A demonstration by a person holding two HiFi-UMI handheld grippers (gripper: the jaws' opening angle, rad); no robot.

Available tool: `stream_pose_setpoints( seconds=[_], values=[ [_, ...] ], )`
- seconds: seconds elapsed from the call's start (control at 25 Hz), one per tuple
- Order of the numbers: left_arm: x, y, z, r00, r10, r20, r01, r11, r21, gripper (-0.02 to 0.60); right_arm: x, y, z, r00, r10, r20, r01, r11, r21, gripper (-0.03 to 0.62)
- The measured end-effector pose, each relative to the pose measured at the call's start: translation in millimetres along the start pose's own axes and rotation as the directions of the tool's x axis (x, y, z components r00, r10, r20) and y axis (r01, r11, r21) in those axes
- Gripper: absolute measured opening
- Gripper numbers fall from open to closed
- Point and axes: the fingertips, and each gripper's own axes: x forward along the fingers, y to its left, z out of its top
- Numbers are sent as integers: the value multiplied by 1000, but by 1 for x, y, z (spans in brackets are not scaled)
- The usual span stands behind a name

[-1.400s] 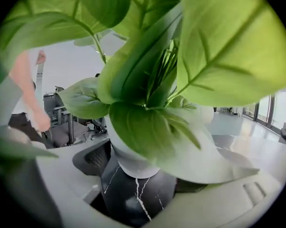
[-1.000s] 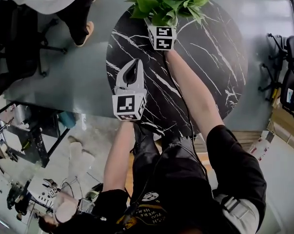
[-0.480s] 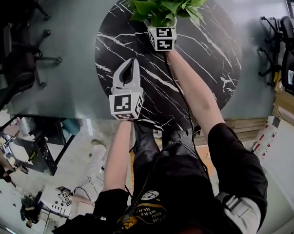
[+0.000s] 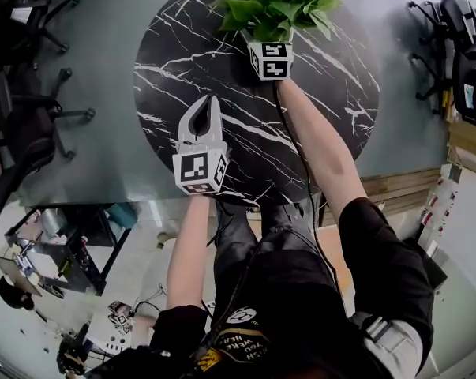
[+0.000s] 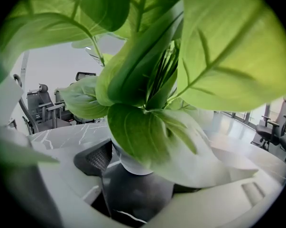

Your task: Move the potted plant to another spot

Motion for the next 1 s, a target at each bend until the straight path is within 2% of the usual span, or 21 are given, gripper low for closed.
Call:
stream_pose_setpoints(
  seconds=[0.32,0.48,0.64,0.84,1.0],
  values=[
    [12,-28,-3,998,-53,-23,54,998,33,3,-47,-93,-26,993,-114,-13,114,993,43,394],
    [16,-44,-8,996,-82,-37,84,995,53,3,-87,-149,-42,977,-211,-26,213,975,66,391],
    [18,-61,-17,991,-116,-62,119,992,52,3,-131,-191,-63,962,-271,-35,273,959,74,387],
    [16,-83,-23,984,-160,-78,166,984,70,3,-186,-228,-90,941,-334,-48,337,936,101,380],
    [14,-98,-28,977,-192,-94,200,976,85,3,-222,-234,-108,933,-355,-52,359,926,117,380]
  ],
)
